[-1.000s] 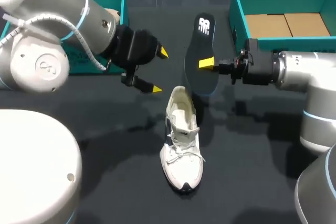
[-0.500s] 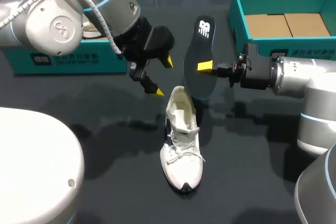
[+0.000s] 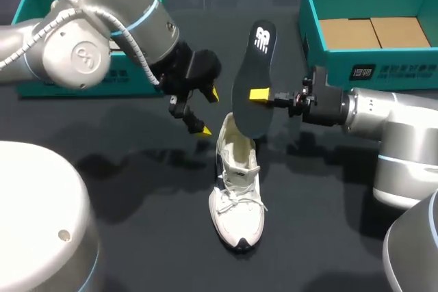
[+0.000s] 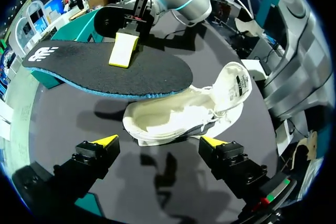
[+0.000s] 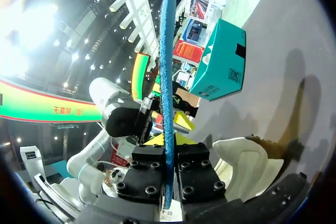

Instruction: Take the shoe out of the shoebox, open the shoe tongue, remove and reinsert the insole, then place the shoe into the shoebox

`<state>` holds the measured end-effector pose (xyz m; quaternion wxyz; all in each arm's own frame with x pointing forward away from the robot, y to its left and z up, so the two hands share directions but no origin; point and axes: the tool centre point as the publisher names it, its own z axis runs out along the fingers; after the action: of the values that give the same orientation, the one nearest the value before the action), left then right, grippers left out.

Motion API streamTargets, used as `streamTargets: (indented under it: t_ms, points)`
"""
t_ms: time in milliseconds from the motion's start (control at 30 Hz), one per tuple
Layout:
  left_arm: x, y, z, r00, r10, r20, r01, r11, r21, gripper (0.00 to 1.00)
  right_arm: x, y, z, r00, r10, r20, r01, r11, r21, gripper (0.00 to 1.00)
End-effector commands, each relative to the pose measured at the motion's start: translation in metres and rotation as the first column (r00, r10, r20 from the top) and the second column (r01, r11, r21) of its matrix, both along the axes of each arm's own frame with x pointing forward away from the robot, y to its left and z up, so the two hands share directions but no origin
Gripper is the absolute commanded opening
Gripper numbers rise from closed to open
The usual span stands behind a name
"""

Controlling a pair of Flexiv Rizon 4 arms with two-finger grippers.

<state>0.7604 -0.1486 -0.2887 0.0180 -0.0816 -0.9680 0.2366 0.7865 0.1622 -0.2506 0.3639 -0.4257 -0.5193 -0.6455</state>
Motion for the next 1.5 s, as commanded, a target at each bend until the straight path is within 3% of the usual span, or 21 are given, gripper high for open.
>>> streamTargets:
  t_ms: [33, 167, 633, 1033, 1300, 1500]
  points:
    - [-0.004, 0.005, -0.001, 1.000, 0.004, 0.010, -0.004, 1.000, -0.010, 1.00, 0.001, 0.001, 0.000, 1.000, 0.001, -0.001, -0.001, 1.000, -0.003, 0.00]
    - [-0.006, 0.002, -0.008, 1.000, -0.006, 0.021, 0.006, 1.000, 0.020, 1.00, 0.001, 0.001, 0.000, 1.000, 0.001, -0.001, -0.001, 1.000, -0.003, 0.00]
    - [-0.019, 0.016, -0.044, 0.999, 0.016, 0.029, -0.015, 1.000, -0.015, 1.00, 0.003, 0.023, -0.017, 0.975, 0.055, 0.215, -0.071, 0.995, 0.069, 0.00]
    - [-0.017, 0.012, -0.055, 1.000, 0.005, 0.019, -0.005, 1.000, -0.010, 1.00, 0.005, 0.024, -0.018, 0.975, 0.054, 0.217, -0.070, 0.995, 0.067, 0.00]
    - [-0.018, 0.006, -0.066, 1.000, 0.009, 0.008, -0.009, 1.000, 0.007, 1.00, 0.002, 0.032, -0.023, 0.937, 0.051, 0.344, -0.054, 0.999, 0.000, 0.00]
    - [-0.020, 0.004, -0.070, 1.000, -0.009, 0.017, 0.008, 0.999, 0.041, 1.00, 0.001, 0.032, -0.020, 0.929, 0.024, 0.371, 0.004, 0.997, -0.075, 0.00]
